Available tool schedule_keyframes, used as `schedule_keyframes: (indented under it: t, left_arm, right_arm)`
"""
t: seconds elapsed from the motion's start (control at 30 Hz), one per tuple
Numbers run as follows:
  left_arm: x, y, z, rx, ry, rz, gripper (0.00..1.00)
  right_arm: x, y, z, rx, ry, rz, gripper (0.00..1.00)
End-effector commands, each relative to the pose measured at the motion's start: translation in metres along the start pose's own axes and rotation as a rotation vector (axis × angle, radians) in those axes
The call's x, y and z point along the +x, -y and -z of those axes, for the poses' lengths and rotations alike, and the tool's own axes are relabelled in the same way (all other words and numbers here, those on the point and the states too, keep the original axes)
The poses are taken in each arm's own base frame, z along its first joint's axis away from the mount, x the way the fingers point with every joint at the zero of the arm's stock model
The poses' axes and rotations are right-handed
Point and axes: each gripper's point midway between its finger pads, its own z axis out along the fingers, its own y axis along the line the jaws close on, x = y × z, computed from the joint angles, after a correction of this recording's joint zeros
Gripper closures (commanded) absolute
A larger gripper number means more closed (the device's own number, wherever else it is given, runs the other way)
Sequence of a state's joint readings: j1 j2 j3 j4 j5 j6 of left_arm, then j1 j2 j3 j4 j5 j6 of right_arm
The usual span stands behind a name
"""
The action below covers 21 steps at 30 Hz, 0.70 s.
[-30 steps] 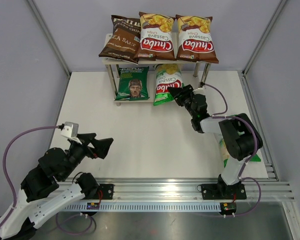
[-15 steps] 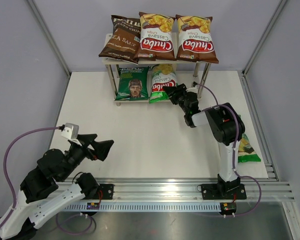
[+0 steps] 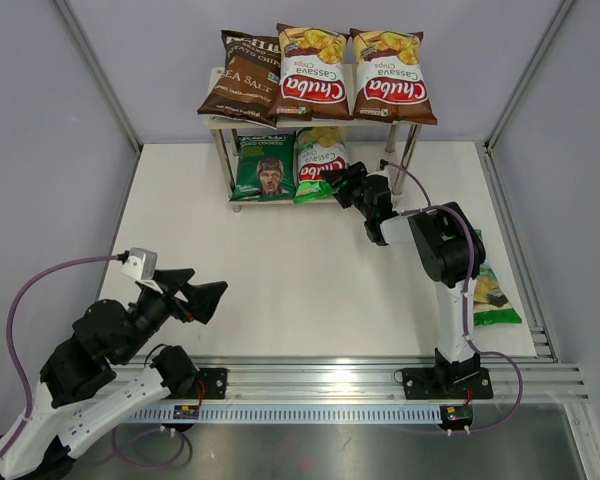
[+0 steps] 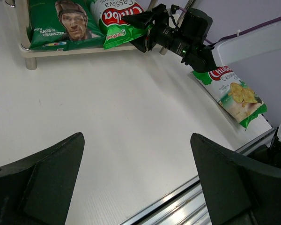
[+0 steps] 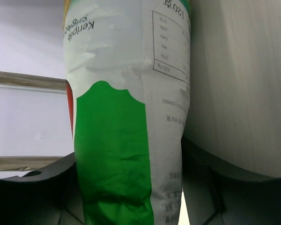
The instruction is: Place and organize the chips bags onto the shelf
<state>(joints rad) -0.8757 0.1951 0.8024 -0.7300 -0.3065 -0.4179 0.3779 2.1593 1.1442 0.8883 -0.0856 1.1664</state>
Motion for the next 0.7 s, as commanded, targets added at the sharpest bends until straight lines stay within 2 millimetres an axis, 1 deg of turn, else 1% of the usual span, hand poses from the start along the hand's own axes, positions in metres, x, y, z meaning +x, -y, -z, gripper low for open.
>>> schedule_keyframes:
  t: [0.0,0.03,0.07,0.1,0.13,0.17,0.2,0.23,0.27,0.3,0.33,0.4,0.43,0.47,0.5,0.53,0.57,0.6,0.63,0.67]
  left_arm:
    - [-0.008,0.007,0.001,0.041,0.038,-0.002,0.01]
    - [-0.008,0.007,0.001,0.043,0.037,-0.002,0.01]
    - [-0.008,0.007,0.002,0.042,0.039,-0.001,0.01]
    - [-0.009,0.007,0.002,0.045,0.041,0.001,0.01]
    - [-0.009,0.007,0.002,0.042,0.044,0.002,0.01]
    - [-0.009,0.008,0.002,0.048,0.046,0.003,0.01]
    - [-0.008,0.008,0.002,0.049,0.043,0.002,0.01]
    - [-0.009,0.008,0.003,0.050,0.045,0.003,0.01]
    - [-0.009,0.008,0.003,0.050,0.046,0.003,0.01]
    - [-0.009,0.008,0.003,0.050,0.046,0.003,0.01]
    - [-0.010,0.008,0.003,0.053,0.049,0.004,0.01]
    - [-0.009,0.008,0.003,0.051,0.048,0.002,0.01]
    - [-0.009,0.008,0.003,0.051,0.048,0.002,0.01]
    - [-0.010,0.008,0.004,0.052,0.051,0.003,0.01]
    - [-0.010,0.008,0.004,0.052,0.051,0.004,0.01]
    - [-0.009,0.008,0.003,0.052,0.050,0.004,0.01]
    - [-0.009,0.008,0.004,0.052,0.051,0.004,0.01]
    - [-0.009,0.008,0.003,0.052,0.050,0.004,0.01]
    - [-0.010,0.008,0.003,0.052,0.051,0.004,0.01]
    - [-0.009,0.008,0.003,0.051,0.048,0.005,0.01]
  right_arm:
    - [0.006,-0.006,0.004,0.053,-0.069,0.023,0.31]
    - [0.007,0.000,0.007,0.086,-0.080,0.019,0.29]
    - [0.007,0.003,0.009,0.105,-0.080,0.019,0.25]
    - [0.005,-0.001,0.012,0.113,-0.077,0.017,0.23]
    - [0.007,0.007,0.016,0.152,-0.086,0.021,0.19]
    - [0.006,0.006,0.018,0.159,-0.081,0.026,0.17]
    - [0.001,0.001,0.022,0.161,-0.072,0.029,0.13]
    - [0.002,0.007,0.025,0.192,-0.075,0.034,0.11]
    - [-0.001,0.001,0.029,0.194,-0.068,0.040,0.10]
    - [-0.003,0.003,0.031,0.210,-0.064,0.046,0.07]
    - [-0.002,0.008,0.034,0.245,-0.071,0.058,0.07]
    - [-0.008,0.004,0.039,0.272,-0.056,0.077,0.06]
    - [-0.009,0.009,0.043,0.309,-0.061,0.091,0.05]
    - [-0.012,0.009,0.045,0.323,-0.052,0.102,0.04]
    - [-0.013,0.004,0.048,0.325,-0.053,0.112,0.04]
    - [-0.012,0.008,0.053,0.351,-0.064,0.124,0.03]
    - [-0.013,0.006,0.055,0.354,-0.066,0.129,0.03]
    - [-0.017,0.000,0.058,0.348,-0.053,0.137,0.02]
    - [-0.019,0.004,0.062,0.368,-0.046,0.151,0.01]
    - [-0.020,-0.002,0.066,0.358,-0.046,0.159,0.00]
